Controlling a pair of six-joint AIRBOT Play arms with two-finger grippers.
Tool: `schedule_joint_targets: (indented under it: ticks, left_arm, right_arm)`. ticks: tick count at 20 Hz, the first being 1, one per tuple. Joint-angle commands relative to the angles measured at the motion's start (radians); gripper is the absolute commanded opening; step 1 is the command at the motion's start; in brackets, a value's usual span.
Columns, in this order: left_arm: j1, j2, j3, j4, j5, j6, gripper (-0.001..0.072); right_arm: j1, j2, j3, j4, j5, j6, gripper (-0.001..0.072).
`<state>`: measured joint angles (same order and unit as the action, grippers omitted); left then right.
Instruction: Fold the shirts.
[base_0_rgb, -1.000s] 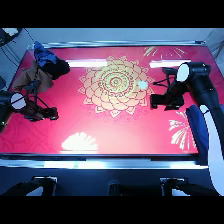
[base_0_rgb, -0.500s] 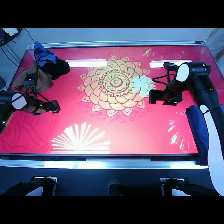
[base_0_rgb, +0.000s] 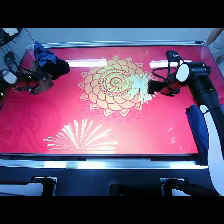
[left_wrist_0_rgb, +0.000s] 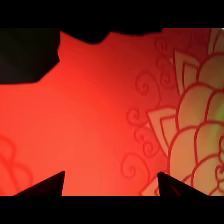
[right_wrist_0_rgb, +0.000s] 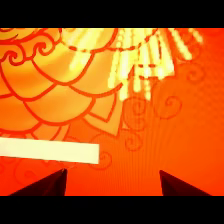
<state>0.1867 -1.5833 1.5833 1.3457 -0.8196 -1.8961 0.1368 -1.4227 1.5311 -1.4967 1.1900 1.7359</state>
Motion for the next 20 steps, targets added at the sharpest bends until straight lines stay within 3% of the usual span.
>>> schedule_joint_targets:
  ticks: [1, 5, 12, 17, 20]
  left_arm:
    - [0.212, -0.235, 0.300, -0.270, -0.003, -0.116, 0.0697]
    - [0.319, -0.325, 0.318, -0.281, -0.011, -0.165, 0.0695]
    - [0.317, -0.479, 0.319, -0.280, -0.022, -0.165, 0.0695]
    - [0.318, -0.517, 0.319, -0.182, -0.054, -0.164, 0.0695]
    - [0.309, -0.529, 0.319, -0.172, 0.017, -0.130, 0.0695]
  right_arm:
    - [0.001, 0.000, 0.000, 0.001, 0.030, 0.000, 0.0688]
    - [0.001, 0.000, 0.000, 0.043, 0.044, 0.002, 0.0688]
    - [0.001, 0.000, 0.000, 0.106, 0.051, 0.008, 0.0687]
    - [0.001, 0.000, 0.000, 0.106, 0.065, 0.042, 0.0674]
    - [0.001, 0.000, 0.000, 0.106, 0.064, 0.043, 0.0671]
